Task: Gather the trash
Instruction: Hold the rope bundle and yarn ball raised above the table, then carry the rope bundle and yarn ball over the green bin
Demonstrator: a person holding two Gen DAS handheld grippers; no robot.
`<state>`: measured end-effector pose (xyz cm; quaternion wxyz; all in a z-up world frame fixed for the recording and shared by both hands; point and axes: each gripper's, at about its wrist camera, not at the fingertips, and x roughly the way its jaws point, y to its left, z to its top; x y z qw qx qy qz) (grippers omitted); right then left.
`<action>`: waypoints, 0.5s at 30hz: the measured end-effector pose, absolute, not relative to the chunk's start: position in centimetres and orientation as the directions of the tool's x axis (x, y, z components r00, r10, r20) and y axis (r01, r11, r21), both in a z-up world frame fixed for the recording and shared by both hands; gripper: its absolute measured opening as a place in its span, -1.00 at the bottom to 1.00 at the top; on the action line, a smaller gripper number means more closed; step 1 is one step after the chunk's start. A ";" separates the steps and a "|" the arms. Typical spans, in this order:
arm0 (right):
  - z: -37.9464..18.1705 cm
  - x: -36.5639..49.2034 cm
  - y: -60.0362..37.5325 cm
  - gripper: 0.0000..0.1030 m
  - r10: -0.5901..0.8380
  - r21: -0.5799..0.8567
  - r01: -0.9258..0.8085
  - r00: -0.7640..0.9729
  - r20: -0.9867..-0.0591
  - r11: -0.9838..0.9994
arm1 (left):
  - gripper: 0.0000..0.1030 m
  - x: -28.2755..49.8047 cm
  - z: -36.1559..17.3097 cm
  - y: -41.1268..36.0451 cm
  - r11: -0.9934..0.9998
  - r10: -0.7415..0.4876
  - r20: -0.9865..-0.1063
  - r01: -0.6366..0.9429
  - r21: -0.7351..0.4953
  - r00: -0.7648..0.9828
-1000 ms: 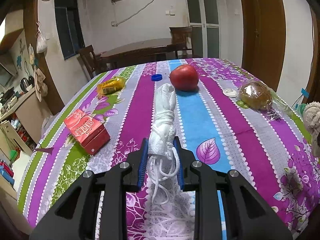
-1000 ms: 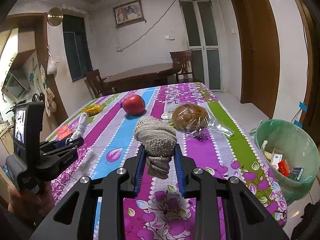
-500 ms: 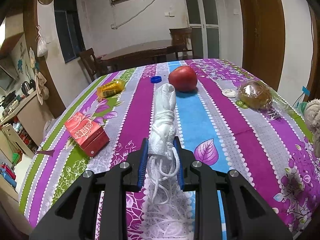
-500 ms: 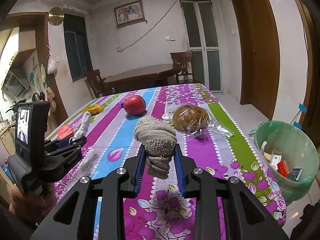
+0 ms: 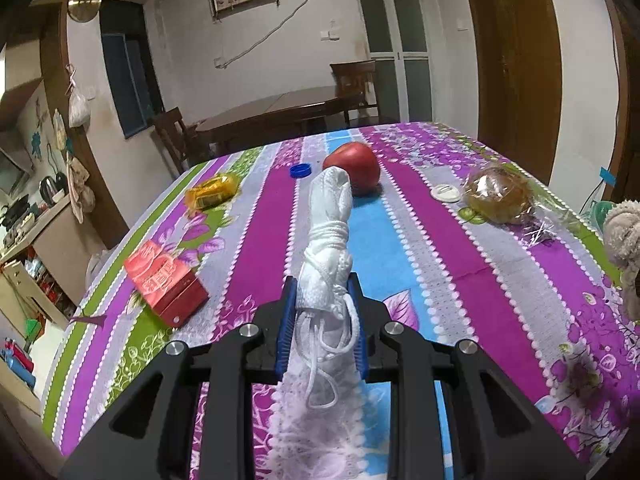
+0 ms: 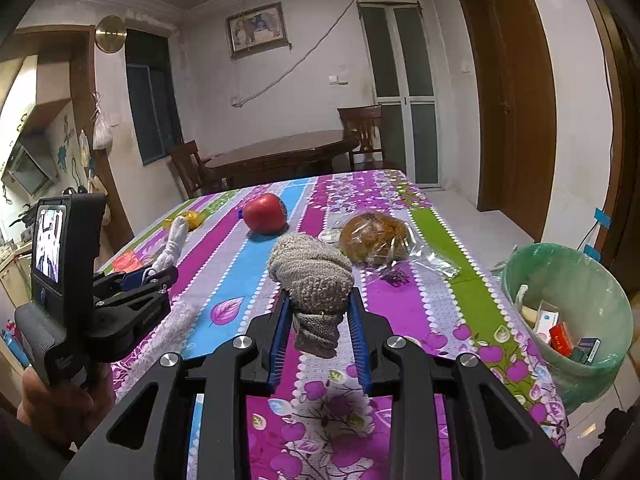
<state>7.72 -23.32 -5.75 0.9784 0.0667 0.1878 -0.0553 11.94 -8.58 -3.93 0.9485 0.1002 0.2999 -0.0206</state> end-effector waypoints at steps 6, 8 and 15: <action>-5.0 6.7 -25.5 -0.43 -0.125 0.123 0.178 0.928 -0.352 0.976 | -0.55 12.5 -2.8 -11.3 0.970 -0.015 -0.549 0.146 0.196 0.835; -4.6 6.3 -26.7 -0.43 -0.146 0.127 0.199 0.929 -0.341 0.972 | -0.55 12.6 -2.4 -12.3 0.966 -0.031 -0.544 0.164 0.197 0.839; -3.0 4.9 -30.5 -0.43 -0.223 0.123 0.271 0.925 -0.306 0.955 | -0.55 13.0 -0.6 -17.2 0.944 -0.117 -0.515 0.256 0.208 0.849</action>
